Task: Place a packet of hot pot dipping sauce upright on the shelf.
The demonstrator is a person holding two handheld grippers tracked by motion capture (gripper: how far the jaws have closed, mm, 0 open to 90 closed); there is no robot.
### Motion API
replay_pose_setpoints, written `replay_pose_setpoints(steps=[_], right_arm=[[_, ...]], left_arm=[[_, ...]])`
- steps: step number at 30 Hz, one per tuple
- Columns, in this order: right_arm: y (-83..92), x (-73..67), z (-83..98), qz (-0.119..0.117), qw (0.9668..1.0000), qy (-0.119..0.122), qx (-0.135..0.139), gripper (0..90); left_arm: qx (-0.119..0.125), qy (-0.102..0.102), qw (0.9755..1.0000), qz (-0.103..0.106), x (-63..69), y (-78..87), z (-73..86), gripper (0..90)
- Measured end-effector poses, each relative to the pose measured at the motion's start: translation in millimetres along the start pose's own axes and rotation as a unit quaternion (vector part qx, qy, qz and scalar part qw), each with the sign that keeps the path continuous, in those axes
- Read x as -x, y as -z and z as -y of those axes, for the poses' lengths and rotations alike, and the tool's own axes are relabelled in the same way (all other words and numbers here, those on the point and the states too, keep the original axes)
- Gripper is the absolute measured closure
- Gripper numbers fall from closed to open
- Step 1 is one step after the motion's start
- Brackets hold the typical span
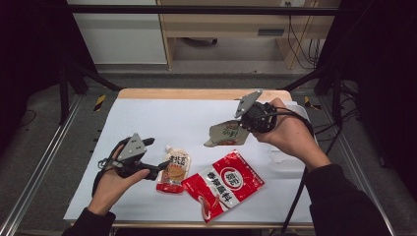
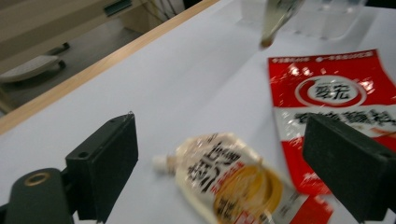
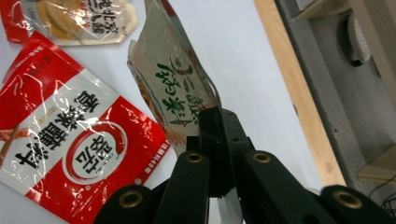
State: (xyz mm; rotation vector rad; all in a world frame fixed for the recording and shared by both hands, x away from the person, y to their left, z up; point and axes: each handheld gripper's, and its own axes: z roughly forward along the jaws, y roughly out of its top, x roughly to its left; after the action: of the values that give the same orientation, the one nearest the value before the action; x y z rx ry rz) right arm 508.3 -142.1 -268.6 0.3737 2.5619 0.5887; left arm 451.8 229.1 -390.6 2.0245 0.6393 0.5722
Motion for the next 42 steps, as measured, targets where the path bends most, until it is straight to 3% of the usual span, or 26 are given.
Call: replay_pose_setpoints(steps=[3,4,6,9,15,19,23,25,28,34,42], right_arm=[[8.8,5.7,4.8,0.01,0.9999,-0.007,0.0,90.0],[10.8,6.8,5.9,0.012,0.9999,-0.009,0.0,90.0],[16.2,10.3,8.5,0.018,0.9998,-0.012,0.0,90.0],[26.6,15.9,14.0,0.029,0.9994,-0.018,0.003,90.0],[38.9,21.5,25.5,0.039,0.9988,-0.03,-0.002,90.0],[48.8,25.3,41.7,0.047,0.998,-0.042,-0.007,90.0],[57.4,27.8,57.7,0.052,0.9972,-0.054,-0.008,90.0],[59.2,28.9,62.1,0.055,0.9969,-0.055,-0.008,90.0],[66.1,30.3,82.2,0.063,0.9955,-0.068,-0.017,90.0],[71.7,33.0,111.9,0.069,0.9931,-0.089,-0.032,90.0],[74.8,33.1,134.6,0.066,0.9916,-0.1,-0.048,90.0]], left_arm=[[0.0,0.021,0.9997,-0.013,-8.2,3.8,23.8,7.9],[-0.012,0.024,0.9994,-0.02,-12.6,4.1,31.3,7.8],[-0.022,0.032,0.9987,-0.032,-18.6,6.3,37.5,7.6],[-0.011,0.064,0.9965,-0.054,-30.5,13.8,50.8,7.5],[-0.021,0.083,0.9936,-0.074,-37.7,15.3,69.5,7.5],[-0.023,0.093,0.9921,-0.08,-42.2,14.9,75.8,7.6],[-0.031,0.084,0.9921,-0.088,-43.6,14.5,77.5,7.5],[-0.03,0.085,0.9921,-0.087,-44.0,14.2,77.6,7.5],[-0.008,0.106,0.9922,-0.065,-43.4,15.1,76.4,7.5],[-0.009,0.105,0.9915,-0.076,-46.8,16.7,78.0,7.6],[-0.01,0.11,0.9909,-0.076,-49.0,16.9,79.3,7.6]])
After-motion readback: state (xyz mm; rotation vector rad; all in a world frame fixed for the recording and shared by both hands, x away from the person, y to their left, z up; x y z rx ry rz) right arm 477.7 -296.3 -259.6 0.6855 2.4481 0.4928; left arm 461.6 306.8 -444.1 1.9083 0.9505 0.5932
